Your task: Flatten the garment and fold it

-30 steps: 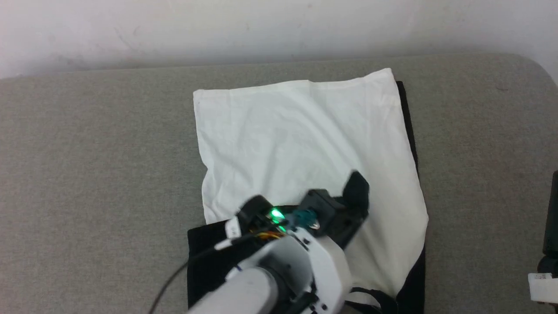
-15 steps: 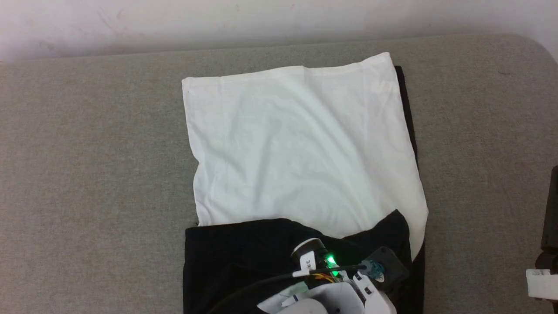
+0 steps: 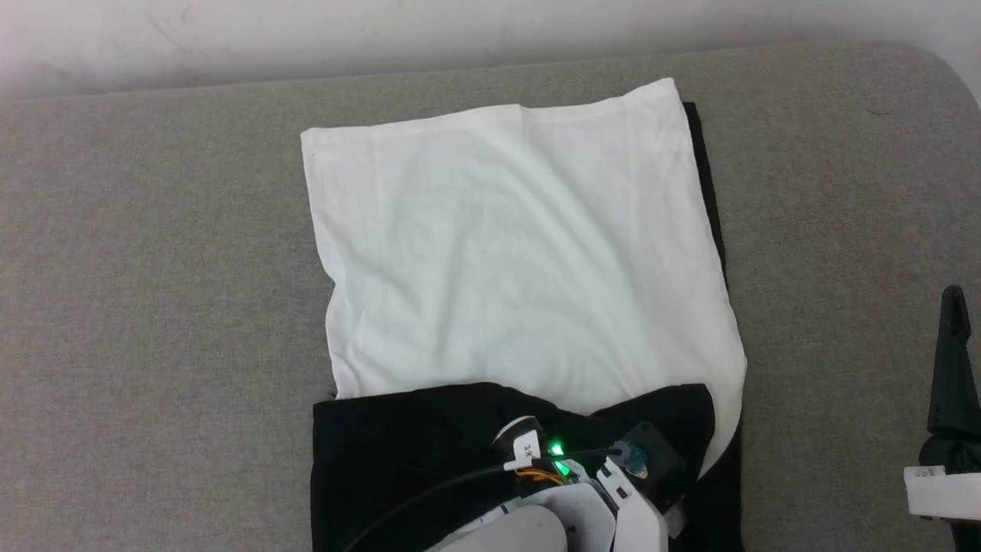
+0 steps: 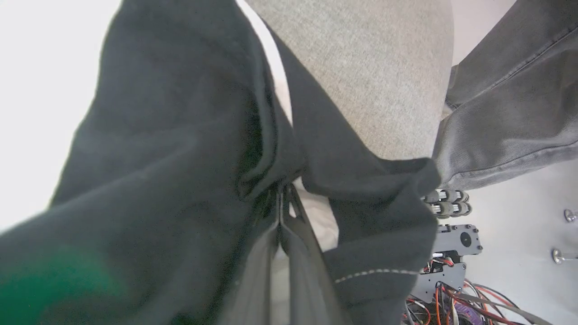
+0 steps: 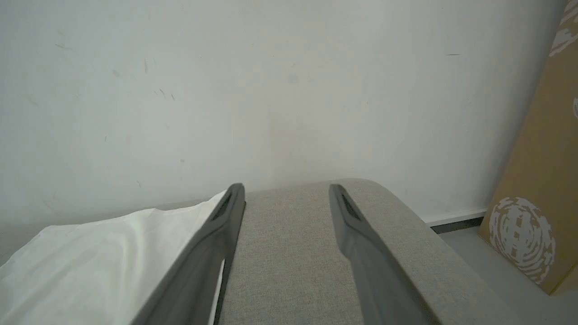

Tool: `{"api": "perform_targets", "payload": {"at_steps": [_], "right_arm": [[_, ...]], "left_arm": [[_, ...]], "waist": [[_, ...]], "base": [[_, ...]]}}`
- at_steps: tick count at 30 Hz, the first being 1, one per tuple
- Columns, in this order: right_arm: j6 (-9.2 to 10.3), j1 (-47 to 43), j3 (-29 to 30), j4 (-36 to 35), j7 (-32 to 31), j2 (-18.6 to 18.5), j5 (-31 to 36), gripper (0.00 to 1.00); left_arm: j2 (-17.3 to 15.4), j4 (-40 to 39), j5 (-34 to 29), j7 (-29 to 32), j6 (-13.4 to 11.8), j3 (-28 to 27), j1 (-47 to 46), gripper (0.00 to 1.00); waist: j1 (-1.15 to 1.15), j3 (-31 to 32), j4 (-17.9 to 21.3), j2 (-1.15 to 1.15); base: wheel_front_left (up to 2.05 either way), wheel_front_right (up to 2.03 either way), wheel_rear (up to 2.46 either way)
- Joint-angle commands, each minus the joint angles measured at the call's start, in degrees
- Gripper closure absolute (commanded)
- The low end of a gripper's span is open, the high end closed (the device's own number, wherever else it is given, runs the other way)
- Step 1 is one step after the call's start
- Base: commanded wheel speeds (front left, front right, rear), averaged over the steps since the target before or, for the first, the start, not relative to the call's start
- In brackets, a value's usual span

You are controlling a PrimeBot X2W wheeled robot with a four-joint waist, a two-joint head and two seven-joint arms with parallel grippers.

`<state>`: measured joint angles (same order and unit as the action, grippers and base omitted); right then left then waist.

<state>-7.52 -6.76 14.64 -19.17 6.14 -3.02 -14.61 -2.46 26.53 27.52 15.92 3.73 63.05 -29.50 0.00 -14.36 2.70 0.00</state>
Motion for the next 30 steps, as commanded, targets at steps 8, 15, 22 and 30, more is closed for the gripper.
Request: {"api": "perform_targets", "payload": {"at_steps": [8,15,22,30], "right_arm": [[0.03,0.0,1.2,0.4,0.0,0.1,0.0,0.0],[0.03,-0.6,1.3,0.1,-0.4,0.1,0.0,0.0],[0.03,-1.1,0.6,0.2,-0.1,0.1,-0.2,0.0],[0.03,-2.0,-0.7,1.5,0.9,0.1,-1.2,0.0]], "left_arm": [[-0.4,-11.9,12.6,-1.0,-1.3,-0.4,-2.6,0.0],[-3.0,-23.6,13.7,-6.4,-6.6,-9.0,-3.9,0.0],[-14.7,-34.1,5.8,-21.4,-19.0,-23.5,1.6,0.0],[-24.2,-42.3,2.9,-30.6,-30.5,-39.8,20.5,0.0]], "waist": [[0.0,1.4,-1.8,0.0],[0.0,2.8,-2.9,0.0],[0.0,3.6,-3.2,0.0],[0.0,4.2,-3.3,0.0]], "base": [[0.0,0.0,0.0],[0.0,0.0,0.0],[0.0,0.0,0.0],[0.0,0.0,0.0]]}}
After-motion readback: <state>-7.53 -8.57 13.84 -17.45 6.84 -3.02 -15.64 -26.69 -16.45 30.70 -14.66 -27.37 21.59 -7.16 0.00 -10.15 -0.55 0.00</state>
